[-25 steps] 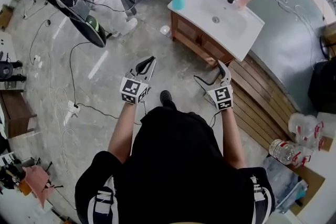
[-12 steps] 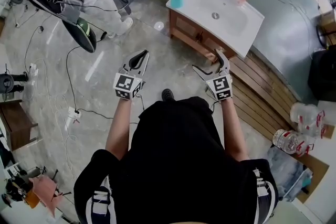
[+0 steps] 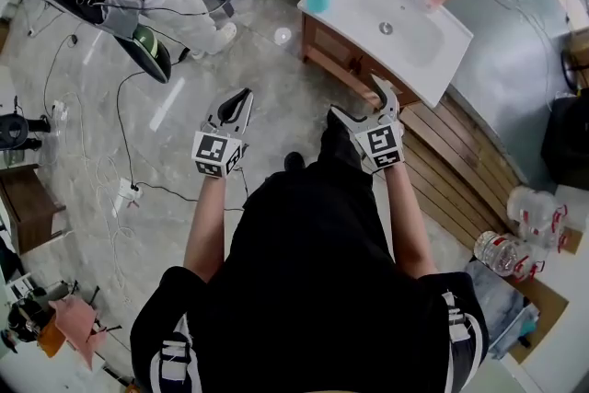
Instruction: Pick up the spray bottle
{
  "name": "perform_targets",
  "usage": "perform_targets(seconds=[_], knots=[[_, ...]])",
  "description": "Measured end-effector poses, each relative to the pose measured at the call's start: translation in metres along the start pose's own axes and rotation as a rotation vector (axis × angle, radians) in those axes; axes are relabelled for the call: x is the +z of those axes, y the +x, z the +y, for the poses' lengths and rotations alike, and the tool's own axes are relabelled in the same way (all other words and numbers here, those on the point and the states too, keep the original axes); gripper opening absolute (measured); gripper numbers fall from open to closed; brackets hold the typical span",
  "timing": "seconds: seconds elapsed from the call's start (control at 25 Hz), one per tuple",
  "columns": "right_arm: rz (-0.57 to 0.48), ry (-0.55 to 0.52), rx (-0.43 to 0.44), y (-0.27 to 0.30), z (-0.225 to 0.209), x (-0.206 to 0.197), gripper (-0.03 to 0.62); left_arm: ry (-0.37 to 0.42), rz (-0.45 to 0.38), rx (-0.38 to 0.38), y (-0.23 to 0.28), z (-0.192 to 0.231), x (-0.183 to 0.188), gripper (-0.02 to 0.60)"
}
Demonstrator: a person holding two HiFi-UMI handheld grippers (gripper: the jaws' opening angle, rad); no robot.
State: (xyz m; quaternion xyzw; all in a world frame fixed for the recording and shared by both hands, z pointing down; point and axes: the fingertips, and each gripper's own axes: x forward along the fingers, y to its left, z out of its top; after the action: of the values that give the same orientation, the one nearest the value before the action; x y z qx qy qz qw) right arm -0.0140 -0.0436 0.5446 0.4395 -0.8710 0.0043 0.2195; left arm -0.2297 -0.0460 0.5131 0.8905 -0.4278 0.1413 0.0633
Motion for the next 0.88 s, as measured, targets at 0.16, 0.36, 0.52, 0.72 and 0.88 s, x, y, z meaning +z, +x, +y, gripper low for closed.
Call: perform_targets(seconds=[0.16, 0.36, 0.52, 0.72, 0.88], knots=[[-0.018, -0.026, 0.033, 0.029, -0.030, 0.007, 0.499, -0.021, 0.017, 0.067, 0.014, 0.021, -0.002, 0.035], [-0.031, -0.027, 0.071, 0.069, -0.075, 0.017, 0.499, -0.051, 0.019, 0.120, 0.053, 0.044, 0.013, 0.035], [-0.045, -0.001, 0.106, 0.100, -0.107, 0.023, 0.499, -0.060, 0.007, 0.136, 0.092, 0.056, 0.028, 0.035], [-0.051, -0.003, 0.134, 0.137, -0.146, 0.029, 0.499, -0.042, 0.025, 0.139, 0.133, 0.062, 0.042, 0.035], [-0.054, -0.020, 0.175, 0.163, -0.166, 0.034, 0.499, -0.052, 0.043, 0.169, 0.149, 0.070, 0.047, 0.035]])
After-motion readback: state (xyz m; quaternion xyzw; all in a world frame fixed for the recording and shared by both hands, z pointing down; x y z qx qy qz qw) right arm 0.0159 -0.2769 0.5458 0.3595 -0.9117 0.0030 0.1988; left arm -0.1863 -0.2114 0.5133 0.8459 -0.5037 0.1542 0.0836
